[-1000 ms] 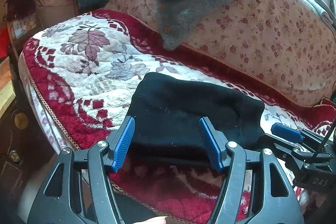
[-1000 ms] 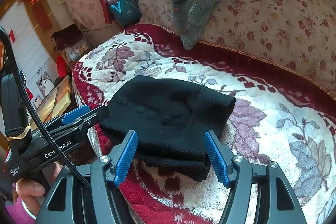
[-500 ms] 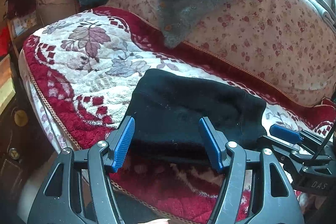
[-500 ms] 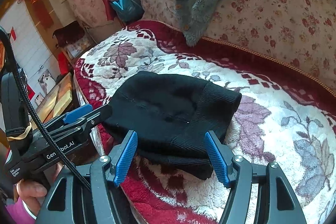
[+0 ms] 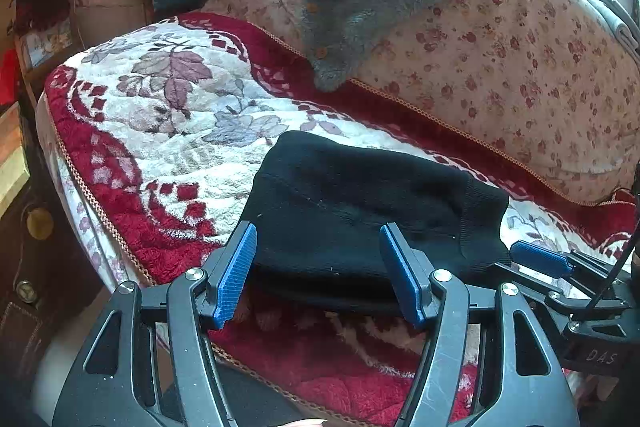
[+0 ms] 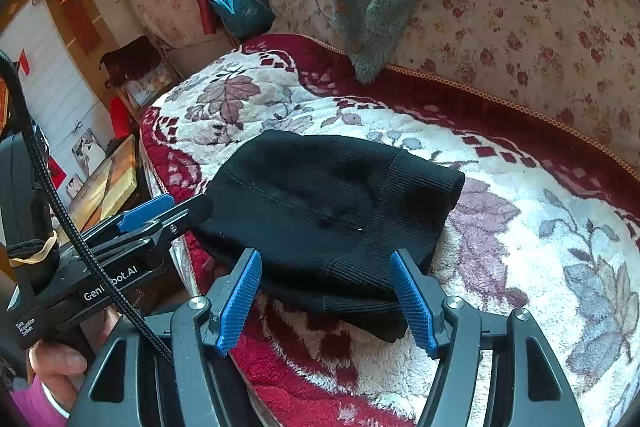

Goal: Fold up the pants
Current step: 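Open both grippers and pull them back from the folded pants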

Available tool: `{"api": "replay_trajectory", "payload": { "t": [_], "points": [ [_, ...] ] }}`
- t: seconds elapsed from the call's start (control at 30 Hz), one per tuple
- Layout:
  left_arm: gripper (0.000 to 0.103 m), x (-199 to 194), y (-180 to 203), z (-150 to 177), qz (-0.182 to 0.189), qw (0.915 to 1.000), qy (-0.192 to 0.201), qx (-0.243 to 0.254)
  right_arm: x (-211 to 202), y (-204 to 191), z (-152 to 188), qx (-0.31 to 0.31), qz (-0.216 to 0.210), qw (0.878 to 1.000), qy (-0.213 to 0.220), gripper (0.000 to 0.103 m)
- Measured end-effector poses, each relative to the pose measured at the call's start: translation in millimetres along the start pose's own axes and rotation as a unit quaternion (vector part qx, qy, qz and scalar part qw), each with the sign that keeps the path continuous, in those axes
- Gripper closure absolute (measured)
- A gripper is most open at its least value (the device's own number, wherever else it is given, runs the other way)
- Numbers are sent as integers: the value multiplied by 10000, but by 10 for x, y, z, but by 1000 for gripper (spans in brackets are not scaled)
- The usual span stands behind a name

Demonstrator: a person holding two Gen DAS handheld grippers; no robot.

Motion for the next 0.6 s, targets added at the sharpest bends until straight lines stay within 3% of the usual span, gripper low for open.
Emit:
{"api": "replay_trajectory", "payload": {
  "t": [0.6],
  "points": [
    [39,-95,86,2,-48,9997,242,75,40,22,25,49,-47,10000,-43,38]
  ]
}}
Point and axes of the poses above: each gripper's, at about its wrist camera, not at the fingertips, and x roughly the way its jaws point, y to its right, z to its underside, the point moved 1 cm from there along x, roughly the way its jaws point, and after that the axes turned 1 degree about x, right-handed, at the moved point
